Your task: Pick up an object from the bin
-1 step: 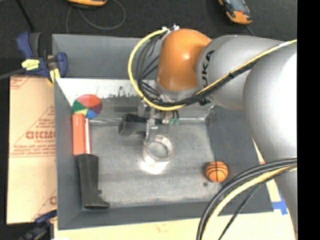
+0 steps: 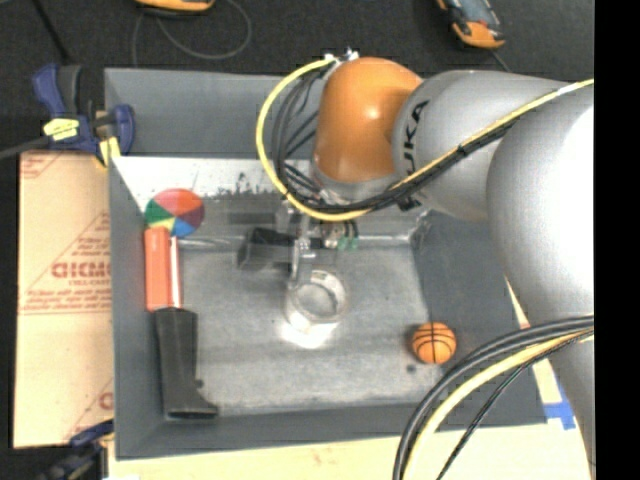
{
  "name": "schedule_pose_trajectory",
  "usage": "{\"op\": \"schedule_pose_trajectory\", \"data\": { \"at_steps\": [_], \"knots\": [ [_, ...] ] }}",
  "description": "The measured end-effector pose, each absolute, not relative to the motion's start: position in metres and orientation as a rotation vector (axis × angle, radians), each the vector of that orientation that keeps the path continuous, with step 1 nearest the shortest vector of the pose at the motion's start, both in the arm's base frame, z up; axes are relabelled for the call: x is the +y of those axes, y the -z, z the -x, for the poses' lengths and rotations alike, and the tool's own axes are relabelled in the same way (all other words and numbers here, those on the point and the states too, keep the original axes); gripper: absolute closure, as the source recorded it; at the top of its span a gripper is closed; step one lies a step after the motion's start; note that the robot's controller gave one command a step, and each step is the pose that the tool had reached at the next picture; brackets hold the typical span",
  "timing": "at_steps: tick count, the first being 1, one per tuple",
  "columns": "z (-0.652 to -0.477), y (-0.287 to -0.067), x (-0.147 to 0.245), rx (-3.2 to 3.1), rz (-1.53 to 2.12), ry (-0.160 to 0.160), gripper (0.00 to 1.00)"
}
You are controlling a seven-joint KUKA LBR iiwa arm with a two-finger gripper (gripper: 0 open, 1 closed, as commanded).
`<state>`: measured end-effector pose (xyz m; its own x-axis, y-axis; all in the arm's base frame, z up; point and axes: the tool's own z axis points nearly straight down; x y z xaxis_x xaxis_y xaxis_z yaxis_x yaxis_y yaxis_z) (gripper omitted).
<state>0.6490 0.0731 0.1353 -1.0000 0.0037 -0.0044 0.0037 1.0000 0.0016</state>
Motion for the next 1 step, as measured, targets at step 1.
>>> {"op": "schedule_pose_trajectory", "data": {
  "at_steps": [1],
  "knots": [
    [-0.6465,-0.0904,0.0179,3.111,-0.011,-0.008,1.00]
  ]
}}
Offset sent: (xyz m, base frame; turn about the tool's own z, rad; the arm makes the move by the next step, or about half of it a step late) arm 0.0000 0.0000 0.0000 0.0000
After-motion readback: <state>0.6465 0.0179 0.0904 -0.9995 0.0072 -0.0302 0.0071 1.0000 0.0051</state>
